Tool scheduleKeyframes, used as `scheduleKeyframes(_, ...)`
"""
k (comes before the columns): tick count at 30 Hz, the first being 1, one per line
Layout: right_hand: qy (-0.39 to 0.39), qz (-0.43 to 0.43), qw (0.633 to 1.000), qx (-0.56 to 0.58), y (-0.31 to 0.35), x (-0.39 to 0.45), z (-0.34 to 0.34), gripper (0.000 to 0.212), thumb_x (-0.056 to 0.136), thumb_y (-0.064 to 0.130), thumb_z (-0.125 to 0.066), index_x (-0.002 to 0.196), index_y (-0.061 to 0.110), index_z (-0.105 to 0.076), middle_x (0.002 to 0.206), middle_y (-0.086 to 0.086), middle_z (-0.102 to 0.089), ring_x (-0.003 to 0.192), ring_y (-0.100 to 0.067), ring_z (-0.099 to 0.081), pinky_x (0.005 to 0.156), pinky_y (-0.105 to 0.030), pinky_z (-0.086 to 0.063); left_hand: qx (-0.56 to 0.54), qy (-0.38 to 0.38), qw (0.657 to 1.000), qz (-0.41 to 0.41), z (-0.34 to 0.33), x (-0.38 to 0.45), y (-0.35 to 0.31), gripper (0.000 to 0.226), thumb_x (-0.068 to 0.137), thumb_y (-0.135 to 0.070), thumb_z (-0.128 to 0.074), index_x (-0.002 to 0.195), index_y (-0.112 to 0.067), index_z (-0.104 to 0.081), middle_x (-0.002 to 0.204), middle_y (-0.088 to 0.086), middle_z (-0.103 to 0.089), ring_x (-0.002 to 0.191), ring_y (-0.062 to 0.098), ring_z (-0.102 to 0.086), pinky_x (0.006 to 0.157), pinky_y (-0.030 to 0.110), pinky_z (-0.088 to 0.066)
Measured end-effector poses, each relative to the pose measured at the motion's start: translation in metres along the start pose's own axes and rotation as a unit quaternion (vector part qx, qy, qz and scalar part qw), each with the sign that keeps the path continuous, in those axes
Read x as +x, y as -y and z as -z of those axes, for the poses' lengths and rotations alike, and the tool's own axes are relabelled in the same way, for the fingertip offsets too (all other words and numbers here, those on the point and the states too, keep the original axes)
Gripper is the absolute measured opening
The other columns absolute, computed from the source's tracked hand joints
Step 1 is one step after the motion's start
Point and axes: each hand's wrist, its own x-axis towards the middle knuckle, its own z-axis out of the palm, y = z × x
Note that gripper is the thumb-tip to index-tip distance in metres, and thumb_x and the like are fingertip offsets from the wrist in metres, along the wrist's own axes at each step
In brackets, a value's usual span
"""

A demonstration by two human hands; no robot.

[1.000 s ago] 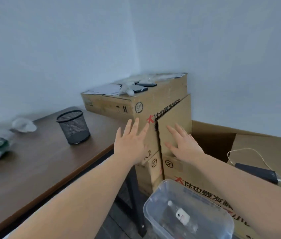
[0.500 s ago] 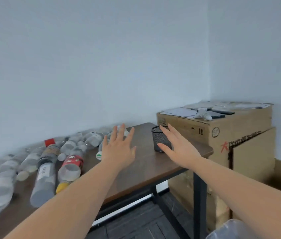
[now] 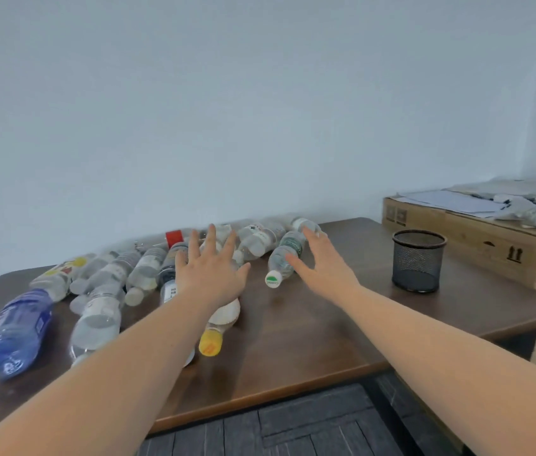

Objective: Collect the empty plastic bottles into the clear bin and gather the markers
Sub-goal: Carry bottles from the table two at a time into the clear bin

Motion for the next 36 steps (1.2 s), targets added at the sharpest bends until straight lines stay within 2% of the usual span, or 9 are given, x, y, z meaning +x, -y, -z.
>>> scheduleKeyframes(5,0.032,-0.077,0.996,-0.016,0.006,0.048,-0.036,0.086,0.080,0.072,-0.047,0.148,0.043,-0.004,0.161,-0.006,-0.001,0.143,-0.041,-0.019,0.111,-0.054,-0.029,0.006,-0.006,1.000,0.007,-0.003,0.028,0.018,0.071,0.092,-0.065,-0.020,0.151,-0.037,0.004,0.160,-0.001,0.013,0.147,0.025,0.014,0.118,0.052,-0.005)
scheduleKeyframes(13,0.080,-0.141,0.986,-0.042,0.020,0.092,-0.071,0.093,0.080,0.065,-0.055,0.151,0.033,-0.004,0.156,-0.018,-0.007,0.139,-0.043,-0.025,0.111,-0.051,-0.030,-0.019,-0.003,1.000,0.004,-0.024,0.048,0.025,0.071,0.091,-0.067,-0.020,0.151,-0.036,0.003,0.160,-0.001,0.013,0.147,0.024,0.013,0.118,0.052,-0.006)
scheduleKeyframes(15,0.090,-0.150,0.984,-0.044,0.023,0.096,-0.075,0.095,0.082,0.057,-0.061,0.151,0.032,-0.002,0.155,-0.021,-0.005,0.137,-0.040,-0.031,0.110,-0.049,-0.031,-0.039,-0.001,0.999,0.012,-0.029,0.049,0.025,0.071,0.091,-0.067,-0.021,0.151,-0.037,0.003,0.160,-0.001,0.013,0.147,0.024,0.013,0.118,0.051,-0.006)
scheduleKeyframes(18,0.097,-0.182,0.977,-0.045,0.023,0.097,-0.080,0.094,0.085,0.029,-0.062,0.151,0.032,0.005,0.155,-0.024,-0.002,0.138,-0.038,-0.031,0.110,-0.041,-0.033,-0.074,0.013,0.997,0.027,-0.034,0.050,0.027,0.072,0.090,-0.068,-0.024,0.150,-0.039,0.004,0.161,-0.002,0.012,0.147,0.024,0.012,0.118,0.052,-0.006)
scheduleKeyframes(20,0.097,-0.200,0.974,-0.052,0.022,0.095,-0.082,0.091,0.085,0.019,-0.056,0.151,0.031,0.006,0.151,-0.026,-0.014,0.133,-0.039,-0.036,0.107,-0.040,-0.035,-0.097,0.023,0.995,0.031,-0.035,0.050,0.026,0.073,0.089,-0.069,-0.025,0.150,-0.040,0.004,0.161,-0.002,0.012,0.147,0.024,0.012,0.118,0.052,-0.006)
scheduleKeyframes(23,0.067,-0.213,0.973,-0.057,0.020,0.086,-0.080,0.086,0.086,0.020,-0.054,0.150,0.033,0.001,0.141,-0.021,-0.027,0.123,-0.043,-0.044,0.099,-0.040,-0.039,-0.121,0.038,0.991,0.034,-0.038,0.047,0.023,0.077,0.087,-0.072,-0.025,0.151,-0.039,0.003,0.161,-0.002,0.013,0.147,0.026,0.012,0.117,0.051,-0.008)
scheduleKeyframes(29,-0.069,-0.150,0.986,-0.035,0.012,0.060,-0.063,0.079,0.084,0.021,-0.056,0.150,0.033,-0.014,0.157,-0.012,-0.005,0.130,-0.042,-0.032,0.102,-0.044,-0.036,-0.111,0.112,0.987,0.027,-0.043,0.036,0.011,0.094,0.076,-0.085,-0.029,0.150,-0.041,0.010,0.160,0.000,0.017,0.145,0.039,0.010,0.115,0.054,-0.013)
scheduleKeyframes(33,-0.140,-0.090,0.986,-0.022,0.011,0.052,-0.045,0.078,0.082,0.018,-0.057,0.150,0.030,-0.021,0.157,-0.013,-0.011,0.133,-0.041,-0.029,0.106,-0.044,-0.032,-0.103,0.160,0.982,0.018,-0.051,0.033,0.002,0.111,0.062,-0.094,-0.033,0.149,-0.041,0.012,0.159,0.003,0.019,0.145,0.041,0.000,0.114,0.053,-0.018)
scheduleKeyframes(36,-0.158,-0.061,0.986,-0.010,0.015,0.047,-0.034,0.075,0.081,0.014,-0.056,0.149,0.026,-0.026,0.157,-0.015,-0.013,0.135,-0.041,-0.027,0.111,-0.042,-0.027,-0.077,0.191,0.978,0.012,-0.051,0.032,-0.001,0.102,0.073,-0.073,-0.055,0.151,-0.038,0.000,0.160,0.002,0.012,0.141,0.038,-0.025,0.106,0.048,-0.036)
